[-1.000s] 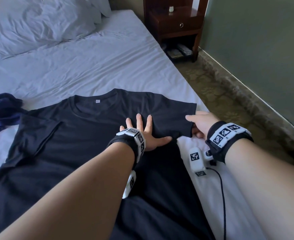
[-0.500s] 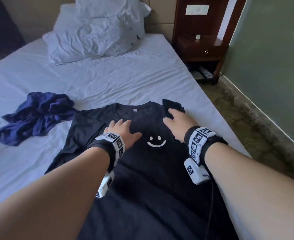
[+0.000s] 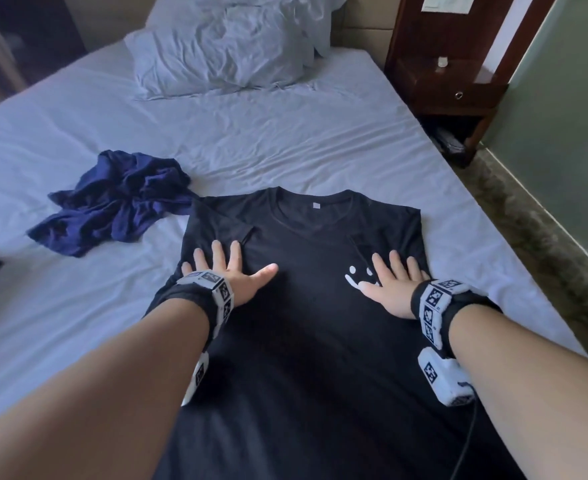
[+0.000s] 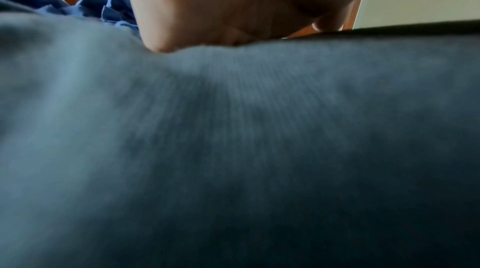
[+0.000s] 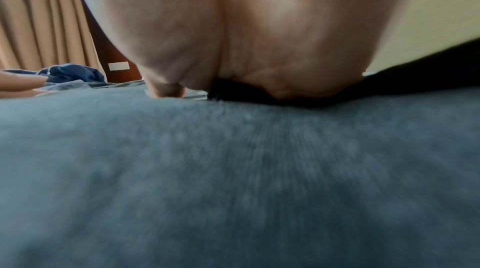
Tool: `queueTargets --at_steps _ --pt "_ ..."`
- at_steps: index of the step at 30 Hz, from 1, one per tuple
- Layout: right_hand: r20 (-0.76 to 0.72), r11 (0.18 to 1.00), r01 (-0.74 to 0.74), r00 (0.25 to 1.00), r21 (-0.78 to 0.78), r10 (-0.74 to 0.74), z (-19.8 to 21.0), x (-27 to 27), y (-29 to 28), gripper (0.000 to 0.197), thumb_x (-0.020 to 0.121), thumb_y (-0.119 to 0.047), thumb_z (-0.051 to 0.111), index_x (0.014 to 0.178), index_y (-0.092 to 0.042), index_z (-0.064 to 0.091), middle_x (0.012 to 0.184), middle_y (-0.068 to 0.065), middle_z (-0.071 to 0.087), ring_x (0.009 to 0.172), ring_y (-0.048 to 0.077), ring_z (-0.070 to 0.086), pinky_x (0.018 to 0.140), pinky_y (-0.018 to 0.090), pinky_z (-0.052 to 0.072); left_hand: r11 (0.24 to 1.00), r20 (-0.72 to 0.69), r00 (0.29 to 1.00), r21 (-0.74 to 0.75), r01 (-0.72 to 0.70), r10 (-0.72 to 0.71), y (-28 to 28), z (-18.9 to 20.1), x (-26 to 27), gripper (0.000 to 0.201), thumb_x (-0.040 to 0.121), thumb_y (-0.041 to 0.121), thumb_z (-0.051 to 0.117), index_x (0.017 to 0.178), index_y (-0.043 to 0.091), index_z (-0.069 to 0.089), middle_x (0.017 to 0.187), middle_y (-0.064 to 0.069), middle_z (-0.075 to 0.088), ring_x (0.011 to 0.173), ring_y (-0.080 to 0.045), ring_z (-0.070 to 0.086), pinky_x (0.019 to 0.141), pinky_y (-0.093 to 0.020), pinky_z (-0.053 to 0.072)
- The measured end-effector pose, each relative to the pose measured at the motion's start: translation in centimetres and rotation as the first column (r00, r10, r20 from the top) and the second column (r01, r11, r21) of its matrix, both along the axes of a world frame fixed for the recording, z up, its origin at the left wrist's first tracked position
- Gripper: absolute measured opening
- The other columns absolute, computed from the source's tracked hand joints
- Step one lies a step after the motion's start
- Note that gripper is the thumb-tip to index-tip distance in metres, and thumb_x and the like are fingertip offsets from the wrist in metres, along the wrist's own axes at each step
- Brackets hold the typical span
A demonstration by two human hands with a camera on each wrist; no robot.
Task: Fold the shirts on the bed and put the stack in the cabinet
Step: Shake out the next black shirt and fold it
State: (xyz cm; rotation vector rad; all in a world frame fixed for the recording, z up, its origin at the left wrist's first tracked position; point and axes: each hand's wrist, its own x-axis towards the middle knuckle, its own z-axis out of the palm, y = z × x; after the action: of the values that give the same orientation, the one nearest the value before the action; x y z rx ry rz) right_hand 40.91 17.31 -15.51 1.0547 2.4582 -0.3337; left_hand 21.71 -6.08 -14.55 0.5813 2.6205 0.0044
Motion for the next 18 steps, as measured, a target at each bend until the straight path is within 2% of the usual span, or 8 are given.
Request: queueTargets --at_steps 3,7,13,16,18 --pt "-0.003 1.000 0.021 1.000 -0.011 -0.021 -0.3 -0.2 -0.1 0.078 0.094 -0.072 0.025 0.159 -0.042 -0.006 0.168 -0.006 -0.016 0.155 0.027 -0.016 0.125 0.043 -0.002 1.000 0.008 1.000 0.012 0.006 -0.006 0.1 -0.1 -0.3 0.112 0.070 0.102 0.013 0.160 0.041 -0.012 0.169 0.005 -0.019 0.156 -0.032 -0.016 0.125 -0.054 -0.005" --pt "-0.017 0.999 0.040 0.999 -0.003 -0.040 -0.4 -0.4 -0.4 0.079 0.094 -0.074 0.025 0.159 -0.042 -0.006 0.168 -0.006 -0.016 0.155 0.026 -0.017 0.125 0.042 -0.003 0.994 0.001 0.999 0.103 0.034 -0.034 0.5 0.0 -0.8 0.106 0.076 0.097 0.021 0.161 0.040 -0.009 0.170 0.007 -0.017 0.156 -0.033 -0.016 0.124 -0.056 -0.007" --pt "-0.008 0.998 0.064 0.998 -0.011 -0.064 -0.8 -0.5 -0.4 0.079 0.093 -0.075 0.026 0.159 -0.043 -0.005 0.168 -0.008 -0.015 0.155 0.025 -0.016 0.124 0.042 -0.003 0.994 -0.026 0.999 0.100 0.038 -0.035 0.5 -0.7 -0.4 0.103 0.079 0.095 0.021 0.161 0.040 -0.009 0.170 0.007 -0.018 0.156 -0.033 -0.016 0.124 -0.055 -0.007" --pt "-0.024 0.997 0.075 0.997 -0.015 -0.075 -0.9 -0.6 -0.4 0.080 0.093 -0.076 0.026 0.159 -0.044 -0.004 0.169 -0.008 -0.014 0.155 0.025 -0.015 0.125 0.043 -0.002 0.998 -0.041 0.998 0.041 0.046 -0.044 0.5 -0.2 0.0 0.098 0.083 0.091 0.021 0.161 0.039 -0.005 0.171 0.006 -0.011 0.156 -0.034 -0.008 0.125 -0.054 0.002" --pt "-0.025 0.996 0.087 0.996 -0.021 -0.087 -0.5 -0.4 -0.7 0.080 0.092 -0.076 0.027 0.159 -0.044 -0.003 0.169 -0.008 -0.012 0.155 0.025 -0.014 0.125 0.044 -0.002 0.998 -0.070 0.995 -0.007 0.067 -0.067 0.5 0.9 -0.2 0.094 0.086 0.087 0.027 0.161 0.035 0.007 0.170 0.000 0.005 0.154 -0.036 0.006 0.123 -0.053 0.014"
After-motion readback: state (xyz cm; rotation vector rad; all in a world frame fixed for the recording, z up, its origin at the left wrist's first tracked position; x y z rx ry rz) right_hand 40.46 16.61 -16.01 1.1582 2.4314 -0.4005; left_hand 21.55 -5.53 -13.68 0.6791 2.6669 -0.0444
